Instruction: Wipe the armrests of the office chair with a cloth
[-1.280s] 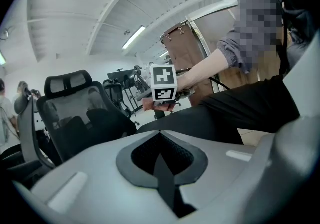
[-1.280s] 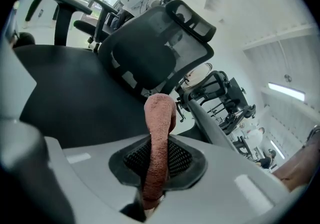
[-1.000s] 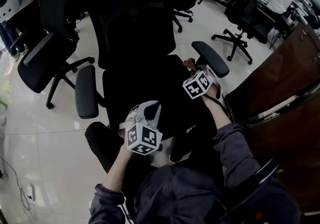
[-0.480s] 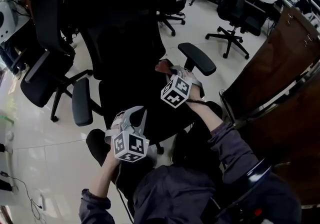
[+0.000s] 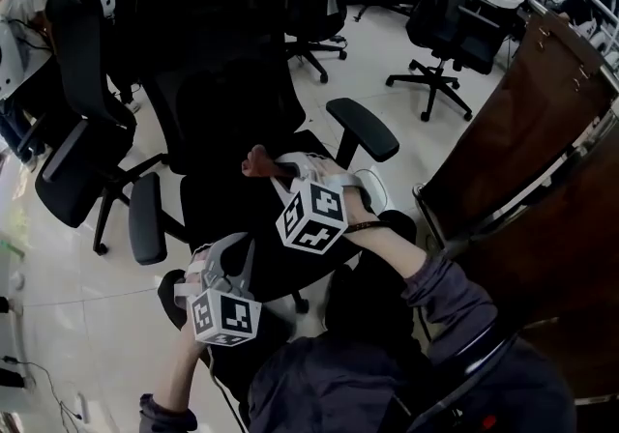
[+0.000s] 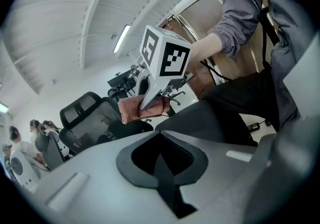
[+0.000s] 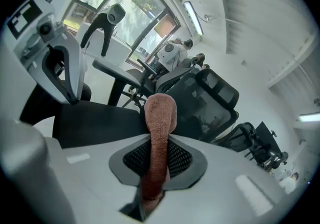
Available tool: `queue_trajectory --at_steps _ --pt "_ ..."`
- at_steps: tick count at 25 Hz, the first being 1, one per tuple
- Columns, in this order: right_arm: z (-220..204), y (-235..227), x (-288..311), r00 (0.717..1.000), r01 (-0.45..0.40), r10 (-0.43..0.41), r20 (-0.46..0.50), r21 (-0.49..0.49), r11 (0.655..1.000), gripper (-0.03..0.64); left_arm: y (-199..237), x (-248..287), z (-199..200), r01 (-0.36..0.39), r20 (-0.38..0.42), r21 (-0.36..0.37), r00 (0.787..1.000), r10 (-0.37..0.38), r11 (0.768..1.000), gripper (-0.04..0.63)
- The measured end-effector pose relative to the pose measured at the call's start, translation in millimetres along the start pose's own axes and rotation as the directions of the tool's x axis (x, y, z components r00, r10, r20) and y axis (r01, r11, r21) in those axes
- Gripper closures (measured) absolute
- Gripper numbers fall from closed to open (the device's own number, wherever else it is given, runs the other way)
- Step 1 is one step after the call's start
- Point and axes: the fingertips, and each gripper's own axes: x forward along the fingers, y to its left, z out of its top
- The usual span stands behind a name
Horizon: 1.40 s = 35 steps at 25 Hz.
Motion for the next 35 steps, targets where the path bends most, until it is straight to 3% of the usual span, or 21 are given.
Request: queue_trajectory --at_steps 11,19,24,32,35 --pt "-36.5 12.3 4.0 1.0 -0.027 0.027 0.005 0.025 0.999 0.568 -31.8 36.8 -4.8 0.079 -0.024 0.009 0.997 -0.079 0.997 0.578" --pt "-40.5 13.8 -9.0 1.0 -0.014 0.015 -0.012 0.049 0.999 0.568 -37.2 29.2 3.3 0.056 0.009 0.039 0.998 -0.057 0.998 0.578" --pt "-27.9 21.4 -8.3 1.0 -0.016 0.016 -0.017 0.038 0.999 0.568 -37.5 18.8 -1.7 0.045 -0.025 0.089 0.999 -0.043 0.995 0.578" --pt "-32.4 27.1 1.1 0.999 0.005 -0.004 -0.034 0.023 1.0 0.568 -48.2 4.2 -15.2 0.047 0.009 0.021 0.999 -0.048 0.999 0.578" --pt "-30.8 21.2 0.8 0.998 0.04 -0.04 -0.041 -0.007 0.999 0.568 -51.9 -0.4 -20.9 0.042 0.036 0.027 0.998 -0.043 0.999 0.578"
